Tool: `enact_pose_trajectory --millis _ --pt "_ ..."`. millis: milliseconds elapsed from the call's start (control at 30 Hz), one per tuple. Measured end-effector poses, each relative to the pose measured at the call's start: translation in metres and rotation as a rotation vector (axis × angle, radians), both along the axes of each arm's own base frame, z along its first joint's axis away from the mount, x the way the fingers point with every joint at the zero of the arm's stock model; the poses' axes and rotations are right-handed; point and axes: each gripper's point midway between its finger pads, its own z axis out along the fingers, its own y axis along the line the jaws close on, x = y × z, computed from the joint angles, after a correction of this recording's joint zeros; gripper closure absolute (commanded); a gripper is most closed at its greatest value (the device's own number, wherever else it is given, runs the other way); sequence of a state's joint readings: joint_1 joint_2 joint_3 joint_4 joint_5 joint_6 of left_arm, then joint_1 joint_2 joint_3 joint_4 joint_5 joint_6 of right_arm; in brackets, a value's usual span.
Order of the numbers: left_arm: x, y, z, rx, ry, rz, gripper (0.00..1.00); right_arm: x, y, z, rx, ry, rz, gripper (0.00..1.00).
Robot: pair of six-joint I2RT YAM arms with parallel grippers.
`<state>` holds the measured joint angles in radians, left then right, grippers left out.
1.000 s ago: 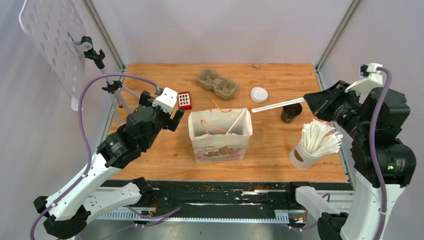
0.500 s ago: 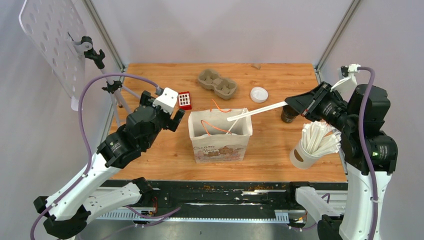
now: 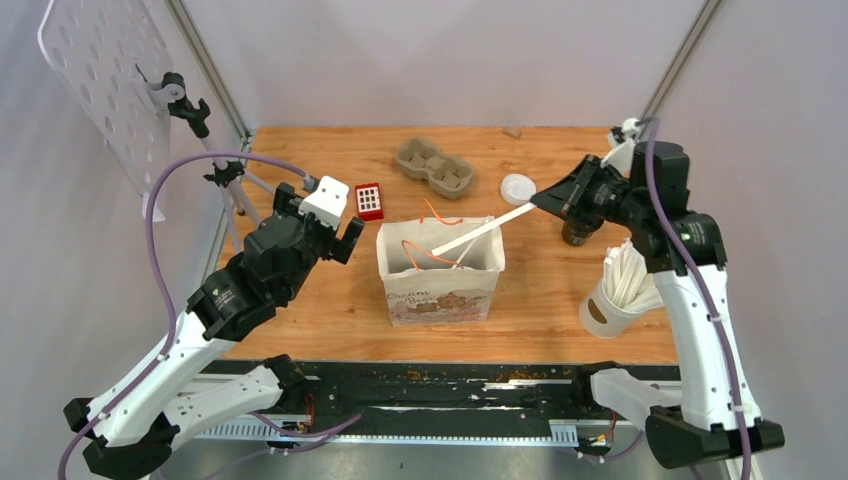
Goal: Pack the takeout coffee
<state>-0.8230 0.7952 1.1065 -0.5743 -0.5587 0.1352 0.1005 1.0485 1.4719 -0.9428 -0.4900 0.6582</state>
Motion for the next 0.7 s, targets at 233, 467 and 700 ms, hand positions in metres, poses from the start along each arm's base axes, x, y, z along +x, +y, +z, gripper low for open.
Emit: enact_pose_trajectory --millis 233,467,700 --pt "0.000 0.000 0.000 -0.003 0.000 0.000 0.00 0.013 0.057 -0.029 -0.052 0.085 0.151 0.53" --pt "-0.003 0.002 0.000 -0.018 0.004 0.003 0.00 0.018 0.048 -0.032 -0.145 0.095 0.127 0.26" --pt "-0.004 0.000 0.009 -0.061 0.003 0.006 0.00 0.005 0.028 -0.004 -0.248 -0.001 0.116 0.00"
